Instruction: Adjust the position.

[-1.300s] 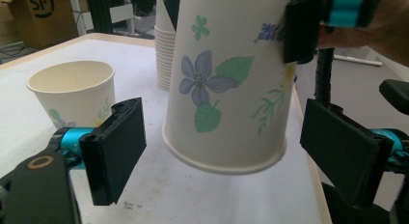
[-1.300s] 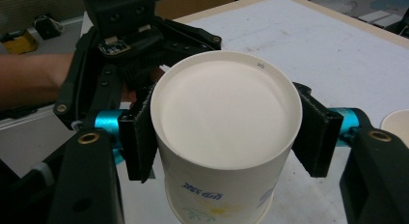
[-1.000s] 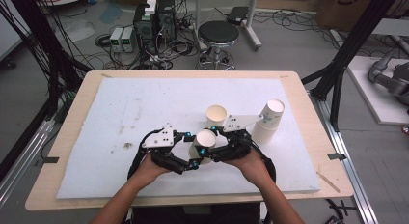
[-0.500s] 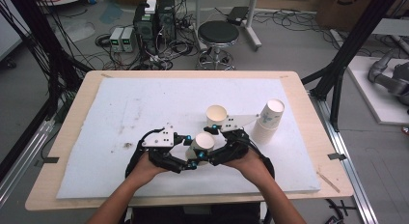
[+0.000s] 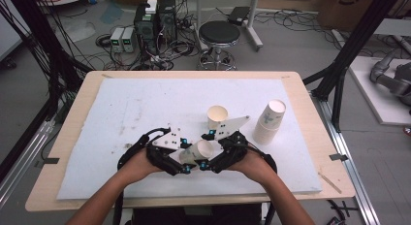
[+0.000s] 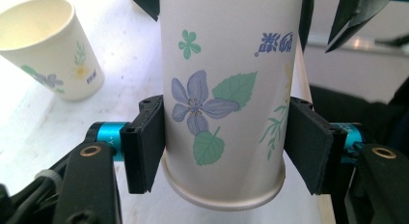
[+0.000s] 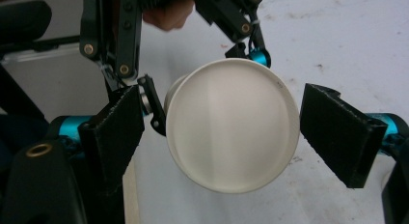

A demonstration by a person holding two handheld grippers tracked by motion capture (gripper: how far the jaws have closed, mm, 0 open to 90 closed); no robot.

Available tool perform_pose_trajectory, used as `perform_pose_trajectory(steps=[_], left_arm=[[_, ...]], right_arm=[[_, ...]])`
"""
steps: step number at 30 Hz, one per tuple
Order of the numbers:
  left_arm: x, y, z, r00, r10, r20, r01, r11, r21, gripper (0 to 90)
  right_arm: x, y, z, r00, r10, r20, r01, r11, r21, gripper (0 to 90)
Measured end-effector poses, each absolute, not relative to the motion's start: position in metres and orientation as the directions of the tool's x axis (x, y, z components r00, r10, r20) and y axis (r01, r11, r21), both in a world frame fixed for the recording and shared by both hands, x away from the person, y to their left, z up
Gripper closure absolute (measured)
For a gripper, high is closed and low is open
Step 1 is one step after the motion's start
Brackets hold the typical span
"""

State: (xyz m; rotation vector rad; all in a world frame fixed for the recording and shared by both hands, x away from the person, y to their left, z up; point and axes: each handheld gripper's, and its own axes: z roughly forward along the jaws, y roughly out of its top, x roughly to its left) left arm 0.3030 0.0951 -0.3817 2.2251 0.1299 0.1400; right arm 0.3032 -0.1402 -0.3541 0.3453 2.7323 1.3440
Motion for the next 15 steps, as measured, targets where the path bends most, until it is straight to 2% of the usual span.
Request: perform_pose_trajectory(steps=[6,13,15], left_arm=[[0.304,0.093,-0.371,0.99,0.109,0.089,0.012,-0.694,0.719,34.7],[0.304,0.091,-0.367,0.994,0.08,0.08,0.004,-0.736,0.676,34.7],[0.304,0.09,-0.368,0.994,0.072,0.084,-0.003,-0.744,0.668,34.7]], right_arm=[[0.304,-0.136,-0.355,-0.979,0.205,0.0,0.134,0.64,0.756,16.8],[0.307,-0.132,-0.356,-0.985,0.172,-0.016,0.107,0.68,0.725,17.7],[0.307,-0.131,-0.356,-0.988,0.157,-0.009,0.103,0.692,0.715,21.9]])
